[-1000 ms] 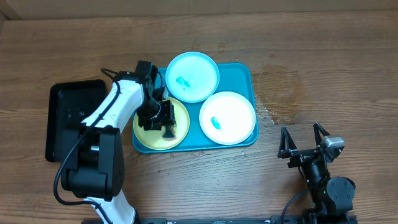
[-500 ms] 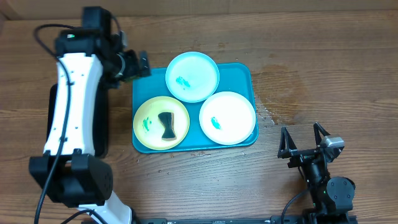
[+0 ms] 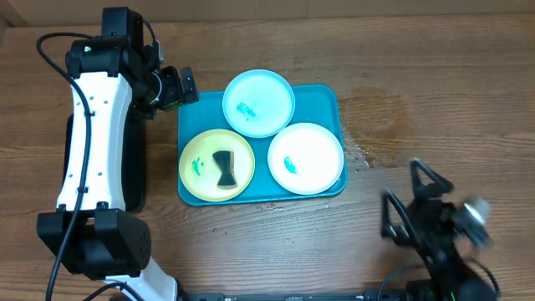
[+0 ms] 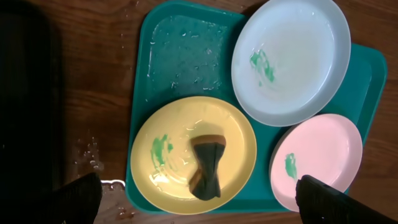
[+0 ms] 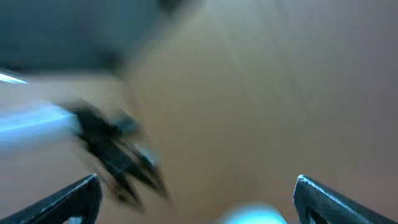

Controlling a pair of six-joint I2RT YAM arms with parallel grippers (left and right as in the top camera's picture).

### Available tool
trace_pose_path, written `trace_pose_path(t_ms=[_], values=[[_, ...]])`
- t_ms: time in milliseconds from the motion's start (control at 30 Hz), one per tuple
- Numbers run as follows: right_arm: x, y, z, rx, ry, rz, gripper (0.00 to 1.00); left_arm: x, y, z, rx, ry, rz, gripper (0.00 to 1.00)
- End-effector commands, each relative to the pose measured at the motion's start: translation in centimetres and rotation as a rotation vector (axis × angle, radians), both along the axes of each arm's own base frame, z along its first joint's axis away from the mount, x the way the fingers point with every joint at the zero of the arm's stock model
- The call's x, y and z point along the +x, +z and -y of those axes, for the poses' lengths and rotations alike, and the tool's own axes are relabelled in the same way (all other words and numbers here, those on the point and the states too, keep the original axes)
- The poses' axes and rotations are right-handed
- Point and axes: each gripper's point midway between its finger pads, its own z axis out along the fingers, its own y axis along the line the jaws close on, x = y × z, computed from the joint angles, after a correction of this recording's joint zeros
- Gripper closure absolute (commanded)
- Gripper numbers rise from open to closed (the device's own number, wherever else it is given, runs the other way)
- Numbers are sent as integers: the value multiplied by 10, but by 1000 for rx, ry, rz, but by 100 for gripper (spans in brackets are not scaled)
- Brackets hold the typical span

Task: Clean dirty plates on tray and stack at the side

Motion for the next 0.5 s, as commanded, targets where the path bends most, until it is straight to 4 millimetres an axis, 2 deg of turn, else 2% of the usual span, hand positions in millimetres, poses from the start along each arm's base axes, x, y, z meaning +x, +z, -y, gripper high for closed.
trace_pose_path(t_ms=[0, 33, 100, 200, 267, 367, 433, 467], values=[[-37, 42, -2, 81, 112, 137, 0, 1, 2, 0, 3, 9, 7, 0], [-41, 56, 0, 79, 92, 149, 0, 1, 2, 0, 3, 9, 7, 0], [-30, 66, -1, 10, 34, 55, 0, 1, 2, 0, 2, 9, 6, 0], [5, 54, 2, -189, -102, -257, 0, 1, 3, 2, -6, 6, 6, 1], [24, 40, 3, -304, -131, -450, 0, 1, 3, 6, -30, 0, 6, 0], [47, 37, -16, -382, 3, -659, 0, 1, 4, 9, -48, -5, 9, 0], [53, 46, -41, -375, 197, -727, 0, 1, 4, 9, -48, -5, 9, 0], [59, 57, -61, -386, 346, -722, 0, 1, 4, 9, -48, -5, 9, 0]])
